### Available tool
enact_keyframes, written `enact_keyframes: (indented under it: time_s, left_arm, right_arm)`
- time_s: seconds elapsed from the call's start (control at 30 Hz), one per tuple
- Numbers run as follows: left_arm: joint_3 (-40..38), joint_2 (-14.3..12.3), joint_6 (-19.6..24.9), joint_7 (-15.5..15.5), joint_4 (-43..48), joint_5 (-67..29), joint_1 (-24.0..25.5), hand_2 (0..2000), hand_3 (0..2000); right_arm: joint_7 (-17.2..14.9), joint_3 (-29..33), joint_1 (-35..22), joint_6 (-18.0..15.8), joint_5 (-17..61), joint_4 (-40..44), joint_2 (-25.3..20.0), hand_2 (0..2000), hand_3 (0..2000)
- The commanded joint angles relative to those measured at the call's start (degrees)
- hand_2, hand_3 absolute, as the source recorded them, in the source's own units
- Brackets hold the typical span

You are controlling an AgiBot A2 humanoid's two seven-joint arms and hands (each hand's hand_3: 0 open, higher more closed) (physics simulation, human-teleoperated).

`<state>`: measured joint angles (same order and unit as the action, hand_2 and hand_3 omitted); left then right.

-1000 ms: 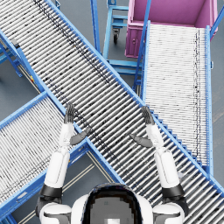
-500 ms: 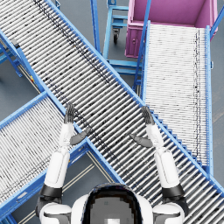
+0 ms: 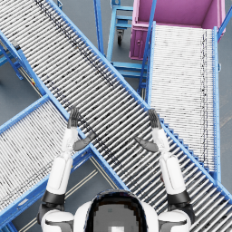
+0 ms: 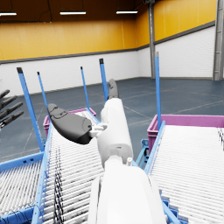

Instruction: Pick up the oil and place it on the left assembly line, put the cola on the right, and keep Sprite still

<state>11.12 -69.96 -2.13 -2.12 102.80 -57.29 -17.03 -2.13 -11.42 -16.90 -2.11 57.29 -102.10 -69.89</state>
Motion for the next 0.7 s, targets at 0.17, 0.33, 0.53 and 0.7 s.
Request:
enact_keyframes:
  time_s: [0.17, 0.33, 0.53, 0.7]
  left_arm:
    - [-9.28, -2.08, 1.73, 1.72, 2.67, 0.01, -6.51, 0, 0]
    - [-12.92, -2.77, 2.05, 2.05, 2.87, 0.01, -8.36, 0, 0]
    - [-15.31, -3.18, 2.12, 2.11, 4.20, -12.68, -10.10, 0, 0]
    - [-15.05, -3.51, 2.13, 2.12, 5.03, -20.01, -11.33, 0, 0]
  right_arm:
    - [1.73, 7.38, -5.45, 1.71, -0.01, -4.32, -2.60, 0, 0]
    - [2.05, 11.26, -7.12, 2.03, -0.01, -4.39, -3.33, 0, 0]
    - [2.12, 13.15, -8.21, 2.10, 15.24, -5.31, -3.97, 0, 0]
    - [2.13, 14.47, -9.06, 2.10, 20.51, -4.90, -4.36, 0, 0]
